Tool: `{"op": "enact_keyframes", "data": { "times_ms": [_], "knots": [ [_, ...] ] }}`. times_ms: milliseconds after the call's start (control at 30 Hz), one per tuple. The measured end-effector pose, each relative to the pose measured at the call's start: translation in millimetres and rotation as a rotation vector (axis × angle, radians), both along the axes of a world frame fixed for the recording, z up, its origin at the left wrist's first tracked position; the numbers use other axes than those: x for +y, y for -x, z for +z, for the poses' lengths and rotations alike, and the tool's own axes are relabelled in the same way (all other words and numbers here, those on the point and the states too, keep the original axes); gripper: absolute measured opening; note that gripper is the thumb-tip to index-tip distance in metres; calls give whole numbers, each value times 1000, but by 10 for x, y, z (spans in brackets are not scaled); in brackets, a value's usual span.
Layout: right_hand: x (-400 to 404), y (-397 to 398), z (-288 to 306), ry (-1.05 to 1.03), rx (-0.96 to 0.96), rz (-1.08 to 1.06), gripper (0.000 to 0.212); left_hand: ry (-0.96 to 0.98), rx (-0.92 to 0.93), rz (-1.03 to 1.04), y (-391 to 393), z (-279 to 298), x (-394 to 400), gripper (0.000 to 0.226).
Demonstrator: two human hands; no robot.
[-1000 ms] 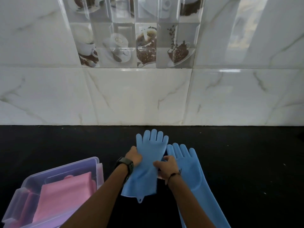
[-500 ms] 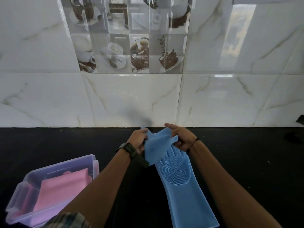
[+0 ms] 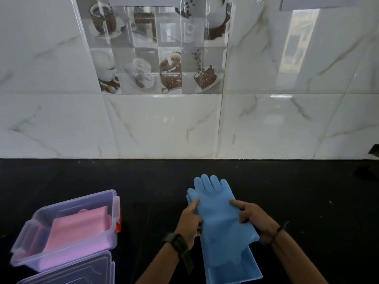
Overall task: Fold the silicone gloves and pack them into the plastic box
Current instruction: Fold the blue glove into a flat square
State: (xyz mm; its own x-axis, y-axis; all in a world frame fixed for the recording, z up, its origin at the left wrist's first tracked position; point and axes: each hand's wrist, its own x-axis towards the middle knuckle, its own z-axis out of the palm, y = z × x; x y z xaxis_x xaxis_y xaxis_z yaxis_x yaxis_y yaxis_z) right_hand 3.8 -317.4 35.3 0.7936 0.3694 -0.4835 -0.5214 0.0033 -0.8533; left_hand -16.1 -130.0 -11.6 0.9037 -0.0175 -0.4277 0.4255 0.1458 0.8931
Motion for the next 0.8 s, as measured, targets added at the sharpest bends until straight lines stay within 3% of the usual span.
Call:
{"op": "enact_keyframes", "data": {
  "times_ms": [167,367,567,800],
  "knots": [
    [-38,40,-80,76,-31,-34,59,-72,31,11,71,45,-25,67],
    [-206,307,-366,344,-83,-3,36,-178,105,-4,419,-69,-102,63],
    [-249,353,-385,608,-313,90,37,-396,86,-22,593,51,-254,30],
    [-269,413,-391,716,-375,267,42,-689,55,-141,672,31,-220,26]
  ]
}}
